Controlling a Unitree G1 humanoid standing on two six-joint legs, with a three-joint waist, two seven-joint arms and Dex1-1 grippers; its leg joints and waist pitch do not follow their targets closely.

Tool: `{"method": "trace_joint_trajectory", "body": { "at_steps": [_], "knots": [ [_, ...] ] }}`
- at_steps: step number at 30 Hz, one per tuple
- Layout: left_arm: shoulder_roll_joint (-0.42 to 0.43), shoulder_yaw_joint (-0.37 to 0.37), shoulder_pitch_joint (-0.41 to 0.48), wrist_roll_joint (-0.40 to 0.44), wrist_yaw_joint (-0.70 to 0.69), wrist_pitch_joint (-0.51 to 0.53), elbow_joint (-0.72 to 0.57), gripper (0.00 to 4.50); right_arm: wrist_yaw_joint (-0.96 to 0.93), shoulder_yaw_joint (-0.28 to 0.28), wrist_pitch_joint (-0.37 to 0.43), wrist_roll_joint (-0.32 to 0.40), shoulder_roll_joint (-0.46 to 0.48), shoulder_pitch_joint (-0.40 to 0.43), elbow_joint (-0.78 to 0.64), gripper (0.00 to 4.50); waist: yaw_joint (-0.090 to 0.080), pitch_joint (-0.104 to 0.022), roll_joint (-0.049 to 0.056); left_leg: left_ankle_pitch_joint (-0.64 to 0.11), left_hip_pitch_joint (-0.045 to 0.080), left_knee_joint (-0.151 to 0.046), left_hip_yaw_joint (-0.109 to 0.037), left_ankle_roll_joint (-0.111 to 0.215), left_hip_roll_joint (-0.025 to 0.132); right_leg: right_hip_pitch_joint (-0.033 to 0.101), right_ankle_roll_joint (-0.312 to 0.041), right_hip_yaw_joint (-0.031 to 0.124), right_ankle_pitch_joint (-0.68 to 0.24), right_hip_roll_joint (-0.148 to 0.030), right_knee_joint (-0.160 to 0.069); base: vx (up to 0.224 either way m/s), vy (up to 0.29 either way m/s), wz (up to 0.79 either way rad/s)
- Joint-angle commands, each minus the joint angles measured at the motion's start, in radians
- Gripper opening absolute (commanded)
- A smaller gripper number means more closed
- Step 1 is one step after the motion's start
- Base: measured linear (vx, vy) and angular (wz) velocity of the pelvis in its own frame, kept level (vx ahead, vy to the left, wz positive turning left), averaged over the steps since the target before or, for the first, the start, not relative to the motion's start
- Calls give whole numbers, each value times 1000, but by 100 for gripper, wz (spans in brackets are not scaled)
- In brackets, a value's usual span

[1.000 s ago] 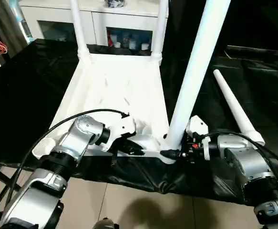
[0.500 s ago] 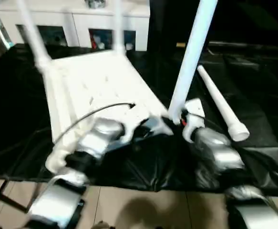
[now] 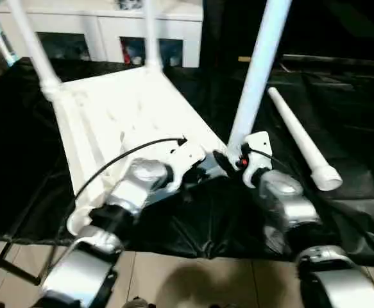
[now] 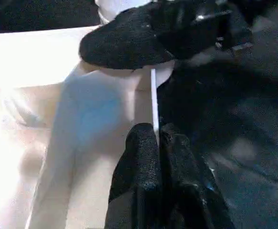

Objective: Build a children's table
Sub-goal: Rotate leg to tighten

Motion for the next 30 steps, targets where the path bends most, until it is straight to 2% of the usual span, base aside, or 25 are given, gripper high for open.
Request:
{"method": "trace_joint_trajectory", "body": {
  "at_steps": [1, 3, 5, 7, 11, 13, 14, 16, 22, 25, 30],
  "knots": [
    [-4, -47, 3, -55, -127, -62, -82, 0, 167, 69, -9, -8, -20, 9, -22, 381, 5, -76, -1, -124, 8, -61, -38, 100, 79, 66, -167, 77, -214, -124, -72, 0, 0, 0],
    [10, -51, 5, -55, -148, -68, -84, 0, 224, 80, 4, -3, -38, 16, -36, 381, 9, -75, 0, -132, 10, -62, -38, 100, 82, 65, -161, 76, -232, -120, -73, 0, 0, 0],
    [39, -53, 7, -52, -191, -85, -78, 0, 372, 115, 27, 16, -82, 41, -91, 381, 16, -75, -2, -133, 11, -62, -38, 100, 82, 65, -153, 75, -243, -119, -75, 0, 0, 0],
    [52, -51, 6, -54, -214, -92, -75, 0, 436, 133, 39, 28, -103, 55, -121, 381, 25, -74, -1, -138, 15, -62, -36, 101, 85, 61, -145, 76, -261, -118, -76, 0, 0, 0],
    [85, -55, 6, -58, -262, -106, -73, 0, 552, 170, 67, 52, -141, 82, -186, 381, 37, -74, -2, -141, 14, -62, -37, 94, 85, 60, -131, 76, -291, -121, -77, 0, 0, 0],
    [112, -60, 5, -65, -310, -116, -74, 0, 664, 223, 73, 53, -183, 123, -269, 381, 45, -75, -3, -143, 16, -62, -37, 92, 86, 58, -124, 77, -302, -121, -78, 0, 0, 0],
    [112, -60, 5, -65, -310, -116, -74, 0, 664, 223, 73, 53, -183, 123, -269, 381, 52, -75, -4, -140, 17, -62, -37, 91, 86, 57, -115, 77, -305, -121, -78, 0, 0, 0],
    [127, -63, 3, -68, -346, -124, -71, 0, 713, 250, 98, 52, -201, 150, -324, 381, 54, -75, -2, -136, 17, -64, -39, 88, 87, 57, -115, 78, -302, -122, -78, 0, 0, 0],
    [138, -63, 0, -67, -368, -137, -62, 0, 726, 262, 136, 58, -204, 171, -369, 331, 54, -74, -2, -152, 16, -64, -40, 71, 83, 57, -102, 75, -354, -124, -86, 0, 0, 0],
    [139, -61, 0, -68, -367, -141, -58, 0, 721, 268, 152, 64, -207, 184, -396, 306, 56, -75, -1, -143, 16, -65, -41, 72, 86, 56, -99, 76, -336, -122, -84, 0, 0, 0],
    [121, -52, 6, -72, -346, -128, -61, 0, 665, 232, 171, 75, -174, 186, -389, 284, 56, -75, -4, -141, 16, -64, -40, 72, 85, 57, -105, 75, -332, -123, -83, 0, 0, 0]
  ]
}}
